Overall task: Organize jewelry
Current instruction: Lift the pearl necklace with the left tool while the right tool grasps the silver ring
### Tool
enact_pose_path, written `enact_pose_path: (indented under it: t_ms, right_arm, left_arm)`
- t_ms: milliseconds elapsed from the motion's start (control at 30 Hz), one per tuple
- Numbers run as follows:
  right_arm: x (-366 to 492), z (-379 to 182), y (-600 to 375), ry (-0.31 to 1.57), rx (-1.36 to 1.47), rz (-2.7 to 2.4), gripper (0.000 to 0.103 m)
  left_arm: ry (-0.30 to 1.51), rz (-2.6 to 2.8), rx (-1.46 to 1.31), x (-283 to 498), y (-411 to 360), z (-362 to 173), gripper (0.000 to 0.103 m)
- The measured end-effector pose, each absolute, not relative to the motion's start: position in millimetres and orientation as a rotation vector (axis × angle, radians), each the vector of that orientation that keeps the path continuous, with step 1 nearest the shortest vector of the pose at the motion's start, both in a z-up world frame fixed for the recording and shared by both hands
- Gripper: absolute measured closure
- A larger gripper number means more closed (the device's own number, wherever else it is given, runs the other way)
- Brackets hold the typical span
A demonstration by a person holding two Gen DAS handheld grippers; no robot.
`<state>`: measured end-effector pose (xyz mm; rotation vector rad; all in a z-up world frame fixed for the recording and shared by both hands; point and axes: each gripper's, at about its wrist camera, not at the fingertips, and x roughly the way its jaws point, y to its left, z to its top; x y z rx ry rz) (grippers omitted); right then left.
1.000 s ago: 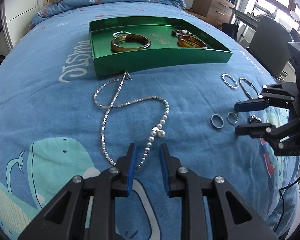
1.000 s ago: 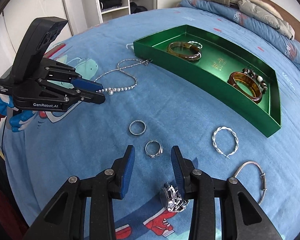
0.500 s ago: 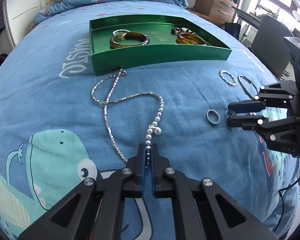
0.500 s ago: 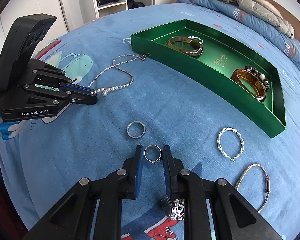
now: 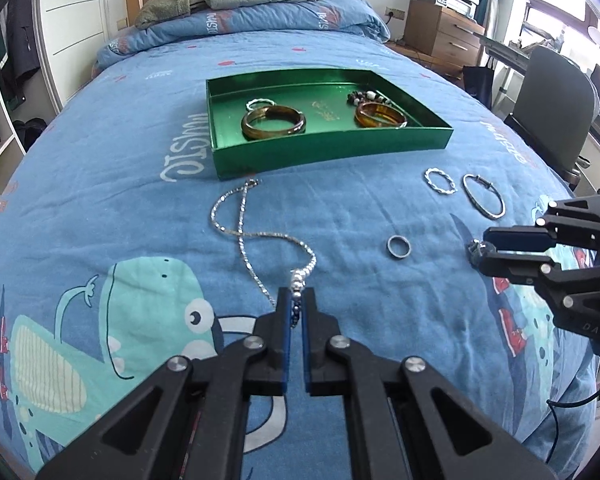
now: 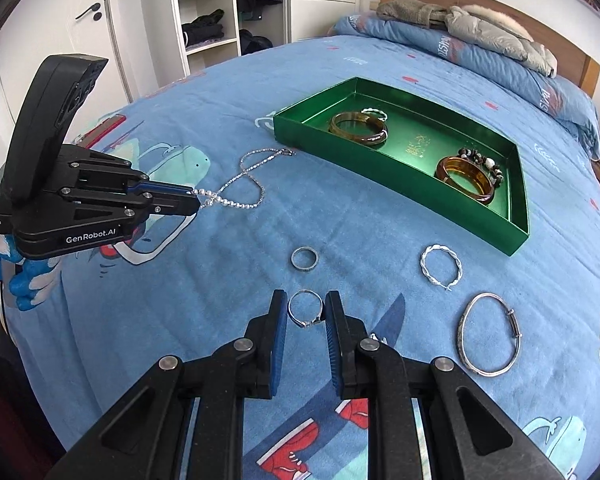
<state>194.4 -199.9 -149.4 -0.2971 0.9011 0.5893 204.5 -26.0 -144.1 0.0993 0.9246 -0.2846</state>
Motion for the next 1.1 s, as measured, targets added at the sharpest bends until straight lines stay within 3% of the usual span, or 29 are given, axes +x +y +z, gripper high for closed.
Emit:
enact_pose_path:
  t_ms: [1100]
  right_arm:
    - [129, -87, -224, 0.771, -0.192, 0.448, 0.084]
  left_arm:
    - [0.702, -0.287, 0.142, 136, -28, -60, 0.099]
